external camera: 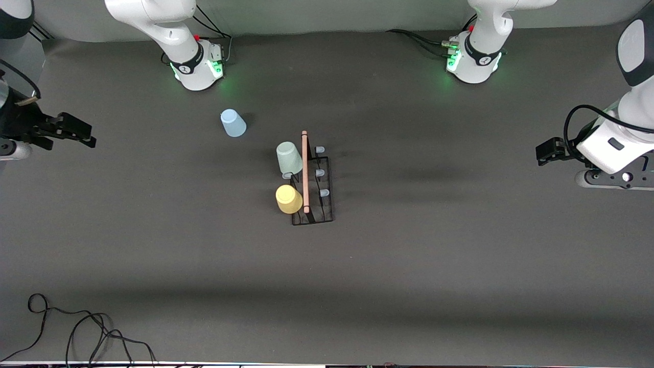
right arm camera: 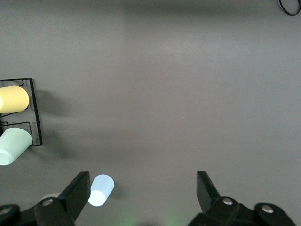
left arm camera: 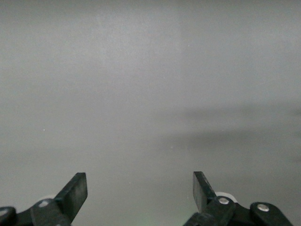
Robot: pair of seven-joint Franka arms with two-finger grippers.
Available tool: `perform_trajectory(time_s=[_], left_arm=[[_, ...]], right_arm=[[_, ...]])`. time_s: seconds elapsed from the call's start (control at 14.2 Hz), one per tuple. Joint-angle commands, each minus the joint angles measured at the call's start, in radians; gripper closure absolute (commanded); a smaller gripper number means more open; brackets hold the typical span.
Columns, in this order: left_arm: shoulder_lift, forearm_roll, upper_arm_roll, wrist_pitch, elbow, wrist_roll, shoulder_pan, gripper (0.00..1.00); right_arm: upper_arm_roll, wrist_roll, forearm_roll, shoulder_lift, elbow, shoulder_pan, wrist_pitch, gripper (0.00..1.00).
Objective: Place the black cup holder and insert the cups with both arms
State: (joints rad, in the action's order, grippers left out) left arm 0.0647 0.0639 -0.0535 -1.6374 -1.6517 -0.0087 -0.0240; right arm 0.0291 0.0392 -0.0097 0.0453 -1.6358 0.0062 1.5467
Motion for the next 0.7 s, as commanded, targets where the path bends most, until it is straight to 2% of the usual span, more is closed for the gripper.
perform_trajectory(time_s=[0.0,0.63], left_arm=[[0.006,-0.004,-0.002,-0.005,0.015,-0.002,0.004,0.0],[0.007,-0.004,0.0,-0.005,0.015,-0.002,0.004,0.0]], right_arm=[[-0.001,0.022,-0.018,0.004,0.007,0.008,-0.004,0.0],[-0.002,0.004,-0.007,0.004,0.007,0.012,-0.028,0.0]])
